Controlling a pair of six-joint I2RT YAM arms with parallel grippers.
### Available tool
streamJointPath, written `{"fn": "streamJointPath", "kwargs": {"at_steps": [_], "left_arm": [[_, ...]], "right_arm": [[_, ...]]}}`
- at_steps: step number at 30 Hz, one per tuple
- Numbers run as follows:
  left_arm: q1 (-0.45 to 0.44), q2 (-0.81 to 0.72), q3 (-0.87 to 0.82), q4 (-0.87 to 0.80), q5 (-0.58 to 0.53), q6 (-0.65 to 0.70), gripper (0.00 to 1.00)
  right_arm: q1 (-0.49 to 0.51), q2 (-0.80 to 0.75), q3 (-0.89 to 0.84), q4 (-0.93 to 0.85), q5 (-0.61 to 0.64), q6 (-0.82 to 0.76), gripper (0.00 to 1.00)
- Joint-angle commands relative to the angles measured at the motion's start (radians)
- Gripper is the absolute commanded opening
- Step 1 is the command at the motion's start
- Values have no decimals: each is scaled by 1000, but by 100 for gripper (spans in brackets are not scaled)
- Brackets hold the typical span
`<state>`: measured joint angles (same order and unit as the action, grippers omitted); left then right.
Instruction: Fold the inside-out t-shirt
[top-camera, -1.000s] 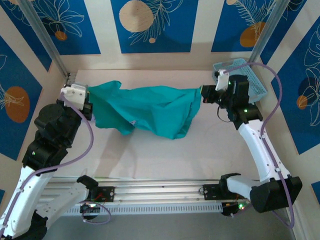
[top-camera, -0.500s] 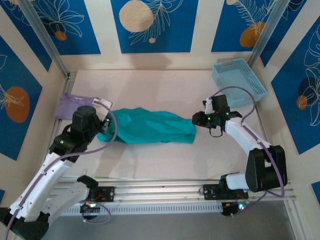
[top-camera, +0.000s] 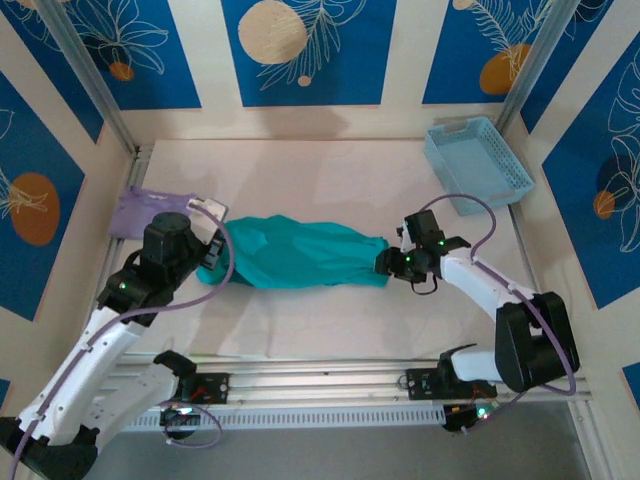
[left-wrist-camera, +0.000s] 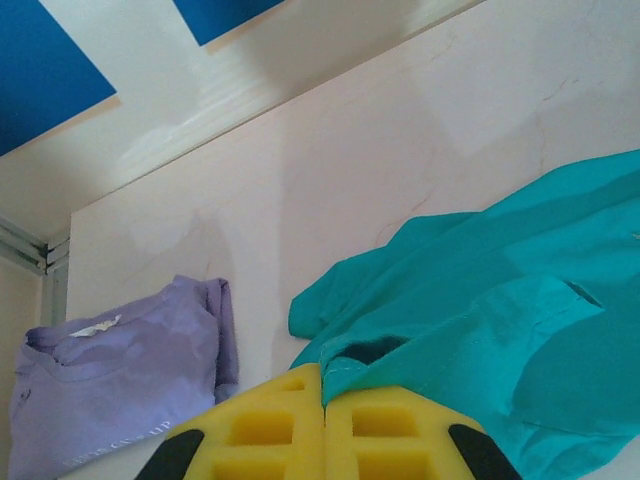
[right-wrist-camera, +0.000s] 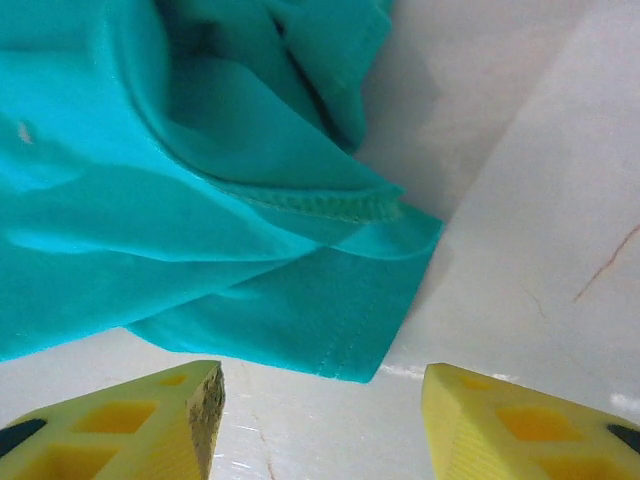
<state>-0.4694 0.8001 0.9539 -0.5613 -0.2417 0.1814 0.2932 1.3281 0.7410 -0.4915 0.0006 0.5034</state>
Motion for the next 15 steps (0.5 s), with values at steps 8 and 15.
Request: {"fn": "streamJointPath", "kwargs": {"at_steps": [8,15], "left_arm": [[16,-16,-12,46,55,-13,0],[20,-19,-12,47,62,-13,0]], "right_arm": [[108,179,22,7,67,108,51],[148,155,43,60,107,87,20]]}}
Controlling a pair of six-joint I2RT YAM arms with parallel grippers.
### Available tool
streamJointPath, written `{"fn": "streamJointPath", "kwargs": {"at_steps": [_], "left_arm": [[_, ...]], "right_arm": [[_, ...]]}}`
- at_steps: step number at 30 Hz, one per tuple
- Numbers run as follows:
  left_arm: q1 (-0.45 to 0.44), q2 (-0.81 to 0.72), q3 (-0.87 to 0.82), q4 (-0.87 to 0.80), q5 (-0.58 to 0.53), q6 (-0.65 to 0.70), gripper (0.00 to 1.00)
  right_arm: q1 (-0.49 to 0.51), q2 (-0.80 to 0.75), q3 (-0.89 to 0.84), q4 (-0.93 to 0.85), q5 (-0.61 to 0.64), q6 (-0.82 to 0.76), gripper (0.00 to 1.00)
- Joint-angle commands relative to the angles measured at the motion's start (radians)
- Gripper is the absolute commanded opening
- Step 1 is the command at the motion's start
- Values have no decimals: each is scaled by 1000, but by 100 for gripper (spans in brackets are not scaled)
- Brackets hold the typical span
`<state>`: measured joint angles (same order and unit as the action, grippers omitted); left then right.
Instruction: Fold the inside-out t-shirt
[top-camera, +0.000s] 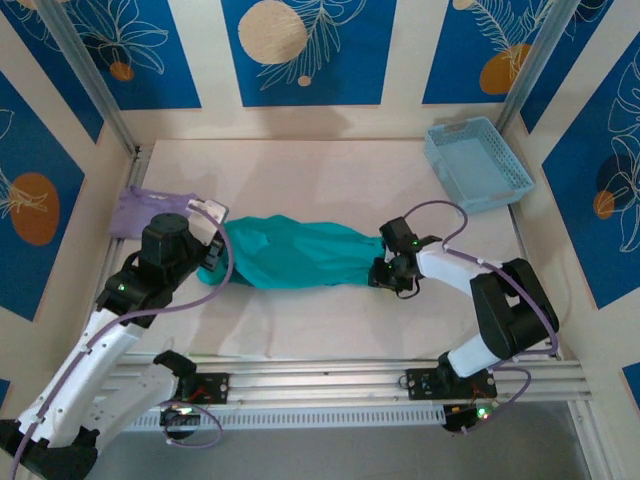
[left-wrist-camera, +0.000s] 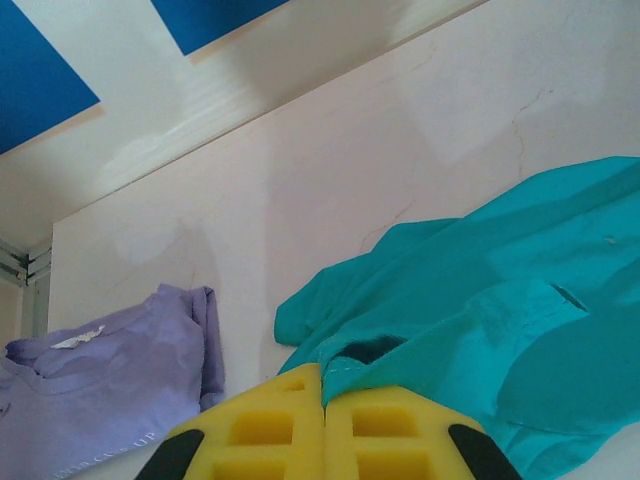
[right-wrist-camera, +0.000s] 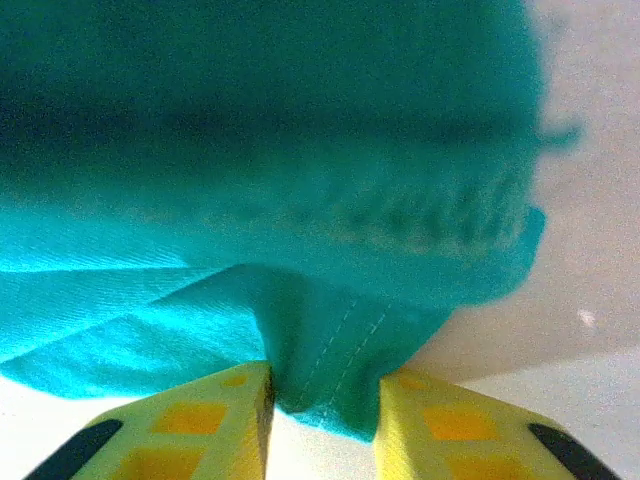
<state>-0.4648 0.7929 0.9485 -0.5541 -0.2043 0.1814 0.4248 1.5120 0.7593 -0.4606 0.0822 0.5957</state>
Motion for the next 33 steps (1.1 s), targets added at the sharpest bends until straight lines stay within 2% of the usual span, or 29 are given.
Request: {"fn": "streamJointPath", "kwargs": {"at_steps": [1,4,7,14,19,22,26,29,33], "left_arm": [[16,-12,-7,42,25,-14,0],[17,-14,-4,42,28,-20,0],[20,-30,6,45,18,-31,0],[25,-135,109,26,-106,-60,0],[25,-181,230,-4,-198,-52,0],[25,-159,246,-10,-199,-38,0],[25,-75,201,-2,-211,-1,0],[30,17,169,19,-245,35,0],[79,104,172,-9,-177,18,0]], "right_arm": [[22,-58,26,28,33,-15,14],[24,-165,30,11,42,-58,4],[24,-315,53,-76,42,-107,0],[26,-630,166,-270,-16,-211,0],[21,-756,274,-323,24,-239,0],[9,-737,305,-302,50,-247,0],[-39,-607,287,-220,54,-223,0],[-91,-429,291,-153,-10,-204,1],[-116,-128,346,-77,-38,-212,3]]}}
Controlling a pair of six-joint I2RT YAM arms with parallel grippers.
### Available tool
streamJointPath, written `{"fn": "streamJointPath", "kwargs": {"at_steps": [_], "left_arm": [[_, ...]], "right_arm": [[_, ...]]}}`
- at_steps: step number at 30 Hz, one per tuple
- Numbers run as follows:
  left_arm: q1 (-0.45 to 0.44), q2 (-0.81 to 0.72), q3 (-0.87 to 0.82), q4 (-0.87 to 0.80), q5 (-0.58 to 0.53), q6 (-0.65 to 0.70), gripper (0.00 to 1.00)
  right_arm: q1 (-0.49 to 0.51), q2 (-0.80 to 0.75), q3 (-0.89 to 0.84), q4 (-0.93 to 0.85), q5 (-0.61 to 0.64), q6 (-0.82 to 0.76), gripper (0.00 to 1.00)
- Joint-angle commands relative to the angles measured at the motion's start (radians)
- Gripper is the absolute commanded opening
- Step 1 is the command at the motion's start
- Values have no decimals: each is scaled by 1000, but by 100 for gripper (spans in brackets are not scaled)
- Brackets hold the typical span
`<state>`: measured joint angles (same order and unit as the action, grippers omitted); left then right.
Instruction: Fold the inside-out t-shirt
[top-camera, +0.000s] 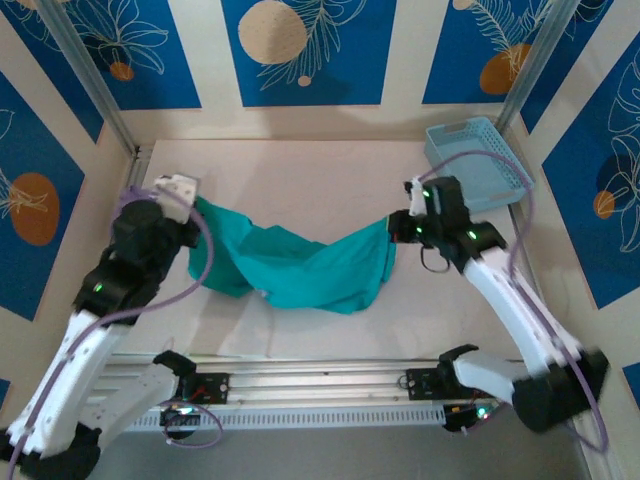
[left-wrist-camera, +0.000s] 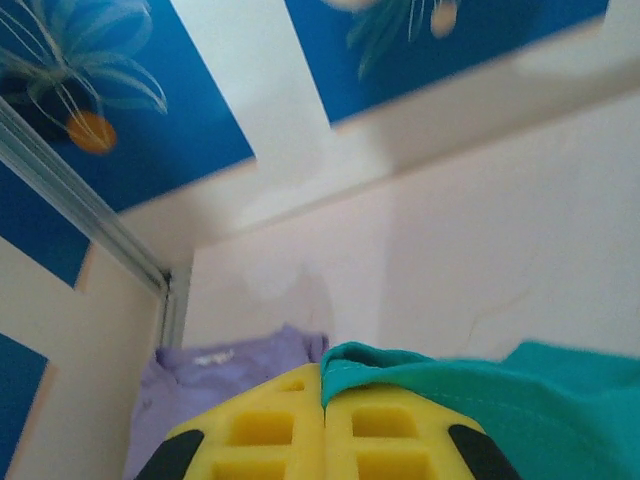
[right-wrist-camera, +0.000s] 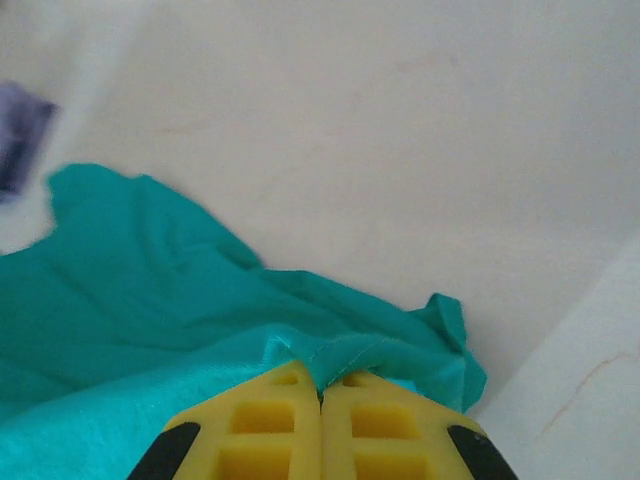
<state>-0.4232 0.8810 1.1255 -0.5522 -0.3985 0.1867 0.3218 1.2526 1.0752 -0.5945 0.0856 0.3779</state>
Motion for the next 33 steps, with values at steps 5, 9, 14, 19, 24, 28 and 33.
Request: {"fn": "streamJointPath", "kwargs": {"at_steps": [5,9,14,19,24,28,33], "left_arm": [[62,50,-34,-5,99,0,0],[65,57,-43,-6,112,0,0],[73,55,-58,4,118,1,0],[82,57,-56,4,132,1,0],[86,53,-64,9,149,5,0],[87,50,-69,11,164,4,0],[87,49,-70,12,176,7,0]], "right_arm": [[-19,420,142,59,-77,0,18],[-17,455,136,33,-49,-20,33],[-3,384,12,59,-76,-8,40],[23,391,-30,73,-94,0,39],[63,452,1,79,-108,-5,36],[86,519,40,91,-102,-14,36],[139,596,154,81,-61,-32,36]]}}
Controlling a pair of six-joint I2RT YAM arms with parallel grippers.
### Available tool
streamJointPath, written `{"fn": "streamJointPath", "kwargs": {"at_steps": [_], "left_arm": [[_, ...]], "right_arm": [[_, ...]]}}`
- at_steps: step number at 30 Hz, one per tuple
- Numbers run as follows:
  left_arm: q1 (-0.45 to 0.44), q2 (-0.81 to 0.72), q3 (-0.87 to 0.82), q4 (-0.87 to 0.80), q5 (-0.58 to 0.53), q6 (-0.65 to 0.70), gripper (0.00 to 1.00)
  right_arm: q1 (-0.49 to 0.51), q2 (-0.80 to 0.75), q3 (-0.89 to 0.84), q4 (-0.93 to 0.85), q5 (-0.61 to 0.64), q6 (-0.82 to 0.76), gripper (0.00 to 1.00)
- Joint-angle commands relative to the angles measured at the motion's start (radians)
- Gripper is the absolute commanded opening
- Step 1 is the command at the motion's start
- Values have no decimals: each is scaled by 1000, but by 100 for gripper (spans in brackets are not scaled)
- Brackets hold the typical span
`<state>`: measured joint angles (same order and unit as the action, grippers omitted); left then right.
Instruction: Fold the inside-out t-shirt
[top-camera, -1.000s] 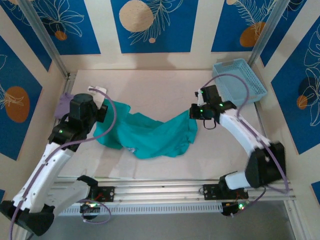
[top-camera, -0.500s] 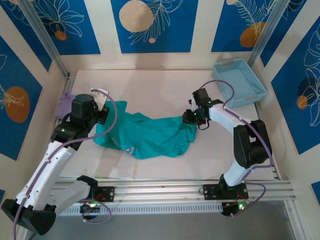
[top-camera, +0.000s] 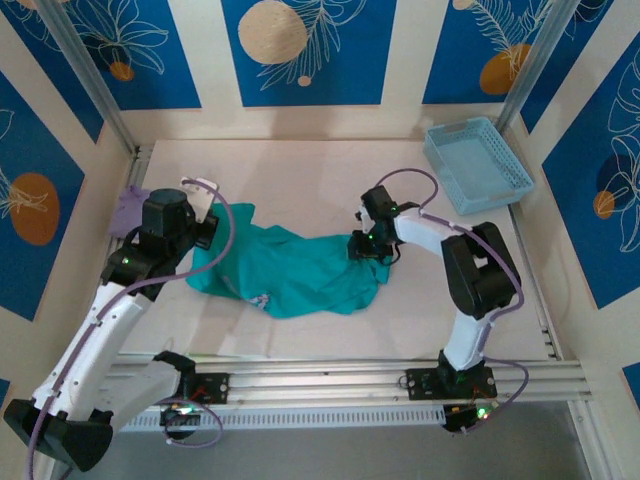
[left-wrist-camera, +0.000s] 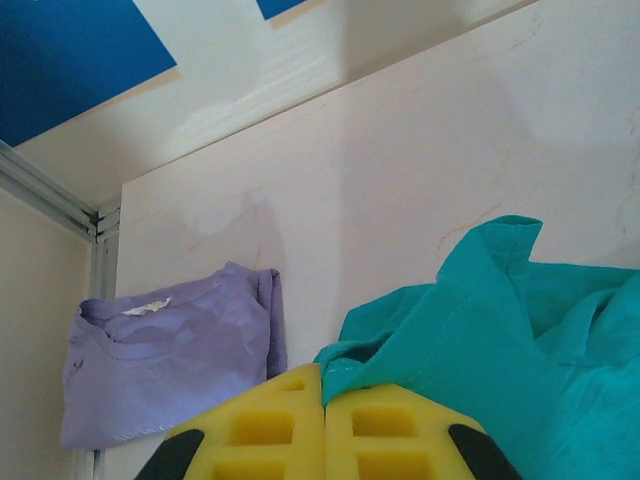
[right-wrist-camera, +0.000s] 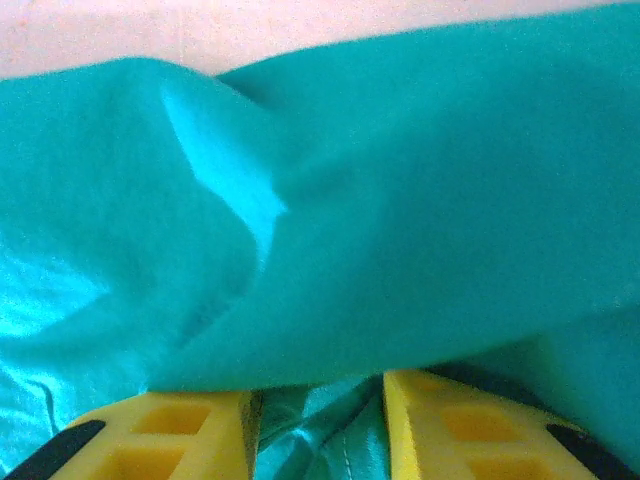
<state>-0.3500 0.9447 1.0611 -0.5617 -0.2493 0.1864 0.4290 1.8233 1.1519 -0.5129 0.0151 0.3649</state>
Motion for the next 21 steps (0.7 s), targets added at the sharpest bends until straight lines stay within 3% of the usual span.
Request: {"fn": "streamJointPath", "kwargs": {"at_steps": [1,9,21], "left_arm": [[14,-15,-8,22,30,6,0],[15,-25,-17,32,44,15,0],[15,-21,-19,33,57,17,0]], "right_arm": [[42,45,104,-11,32,-22,36],[102,83,168,-50,164,-54,42],[40,-79,5,14,72,-36,48]]}}
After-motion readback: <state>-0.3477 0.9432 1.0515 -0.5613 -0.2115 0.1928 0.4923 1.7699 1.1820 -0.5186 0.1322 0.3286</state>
